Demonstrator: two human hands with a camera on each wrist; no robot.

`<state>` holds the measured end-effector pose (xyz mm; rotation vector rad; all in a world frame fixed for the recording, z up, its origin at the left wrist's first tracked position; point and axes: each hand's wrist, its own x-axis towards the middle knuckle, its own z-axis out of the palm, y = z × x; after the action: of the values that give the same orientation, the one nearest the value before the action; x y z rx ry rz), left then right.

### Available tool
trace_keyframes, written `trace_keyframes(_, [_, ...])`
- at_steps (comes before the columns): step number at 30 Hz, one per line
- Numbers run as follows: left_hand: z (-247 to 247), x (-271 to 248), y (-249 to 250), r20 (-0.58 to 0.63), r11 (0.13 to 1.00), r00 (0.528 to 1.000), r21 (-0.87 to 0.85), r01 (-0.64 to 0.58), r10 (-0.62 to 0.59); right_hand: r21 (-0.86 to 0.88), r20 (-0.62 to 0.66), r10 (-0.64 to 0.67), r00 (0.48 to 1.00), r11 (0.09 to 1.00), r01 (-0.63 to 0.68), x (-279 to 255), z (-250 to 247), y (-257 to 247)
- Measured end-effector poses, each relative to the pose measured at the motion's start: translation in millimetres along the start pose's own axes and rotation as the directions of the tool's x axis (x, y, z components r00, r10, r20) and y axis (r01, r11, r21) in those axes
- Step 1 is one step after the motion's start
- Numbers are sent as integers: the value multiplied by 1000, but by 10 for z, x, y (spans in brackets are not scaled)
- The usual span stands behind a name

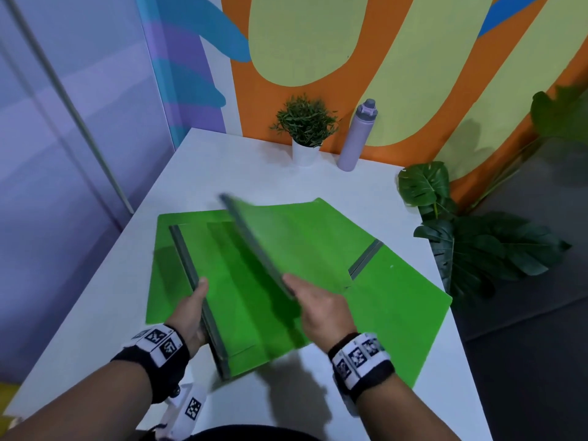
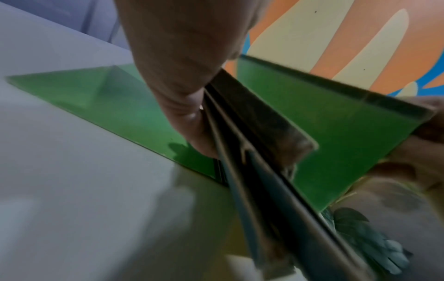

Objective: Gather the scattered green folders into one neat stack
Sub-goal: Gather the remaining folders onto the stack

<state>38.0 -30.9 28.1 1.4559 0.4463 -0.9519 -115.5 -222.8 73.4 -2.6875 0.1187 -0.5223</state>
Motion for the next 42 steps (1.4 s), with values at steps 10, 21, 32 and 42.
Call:
trace_keyframes(10, [171,15,-71,-114,942,965,269,-200,237,71,256,-21,967,997,3,-325,564,160])
trace_keyframes(21, [355,-19,-16,352,806,909,459,-374,222,524,448,845,292,17,-852,-385,70,836])
trace_keyframes(32, [-629,797,-250,103,-25,952,995,-100,288,599,350,921,170,-80,-797,-507,-52,1071])
trace_keyframes(42, [-780,683,-137,-133,182,876,982,53,464,504,285,946,153,-13,-864,-563,63,1095])
